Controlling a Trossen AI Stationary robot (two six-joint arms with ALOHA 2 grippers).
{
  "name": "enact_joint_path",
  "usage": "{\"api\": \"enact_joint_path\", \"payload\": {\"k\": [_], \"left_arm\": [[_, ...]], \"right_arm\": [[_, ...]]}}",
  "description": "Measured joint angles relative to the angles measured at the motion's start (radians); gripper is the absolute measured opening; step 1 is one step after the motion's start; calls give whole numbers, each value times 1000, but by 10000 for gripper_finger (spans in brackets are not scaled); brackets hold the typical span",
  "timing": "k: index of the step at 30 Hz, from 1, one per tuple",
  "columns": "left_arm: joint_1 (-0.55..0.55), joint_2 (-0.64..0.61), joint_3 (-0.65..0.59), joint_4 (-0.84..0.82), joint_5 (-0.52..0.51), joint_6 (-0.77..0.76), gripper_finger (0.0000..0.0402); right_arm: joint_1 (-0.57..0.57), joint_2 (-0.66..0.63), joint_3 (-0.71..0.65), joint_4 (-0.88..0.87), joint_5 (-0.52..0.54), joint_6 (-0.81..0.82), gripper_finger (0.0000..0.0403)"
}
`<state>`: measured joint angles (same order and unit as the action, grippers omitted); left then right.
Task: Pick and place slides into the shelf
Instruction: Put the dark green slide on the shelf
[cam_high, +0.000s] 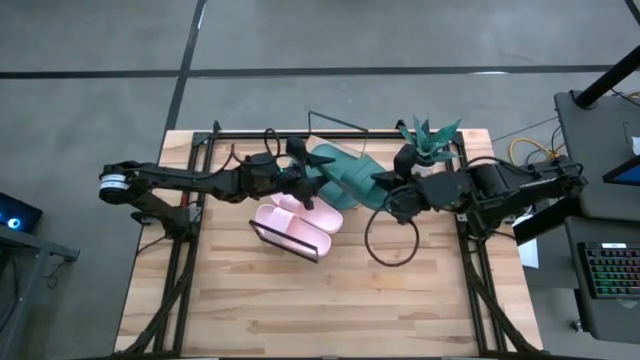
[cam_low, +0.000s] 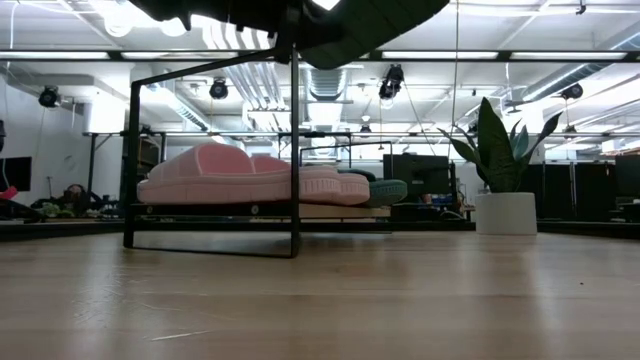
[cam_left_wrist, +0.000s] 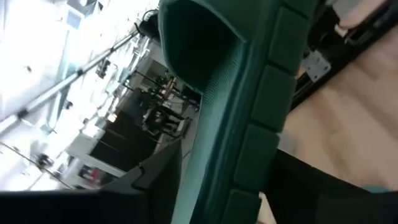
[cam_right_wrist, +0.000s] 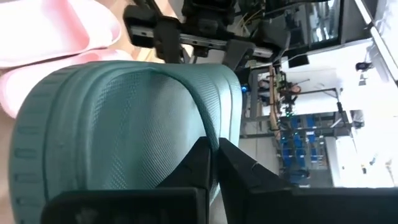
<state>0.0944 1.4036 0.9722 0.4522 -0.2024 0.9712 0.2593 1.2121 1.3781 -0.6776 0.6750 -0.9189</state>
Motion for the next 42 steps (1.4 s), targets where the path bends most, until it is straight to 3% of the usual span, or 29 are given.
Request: {"api": "enact_joint_path", "payload": {"k": [4, 8, 13, 17, 24, 34, 39, 42], "left_arm": [[0, -20, 0, -86, 6, -118, 211], [2, -79, -5, -262, 91, -218, 231], [3, -206, -28, -424, 197, -336, 237], [3, -300, -56, -494, 220, -405, 237], [1, -442, -124, -495, 241, -426, 237], [1, -551, -191, -490, 238, -474, 237], [1, -583, -228, -493, 238, -496, 238], [1, -598, -246, -487, 238, -497, 238]], "right_arm": [[-27, 0, 0, 15, 1, -39, 10], [-87, 1, -7, 12, -20, -76, 9], [-200, 2, -49, 68, -191, -120, 9], [-275, 5, -114, 191, -260, -239, 9], [-391, 7, -195, 356, -331, -290, 9], [-539, 7, -316, 491, -505, -325, 8], [-640, 7, -418, 651, -722, -373, 8], [-698, 9, -469, 718, -778, -395, 8]]}}
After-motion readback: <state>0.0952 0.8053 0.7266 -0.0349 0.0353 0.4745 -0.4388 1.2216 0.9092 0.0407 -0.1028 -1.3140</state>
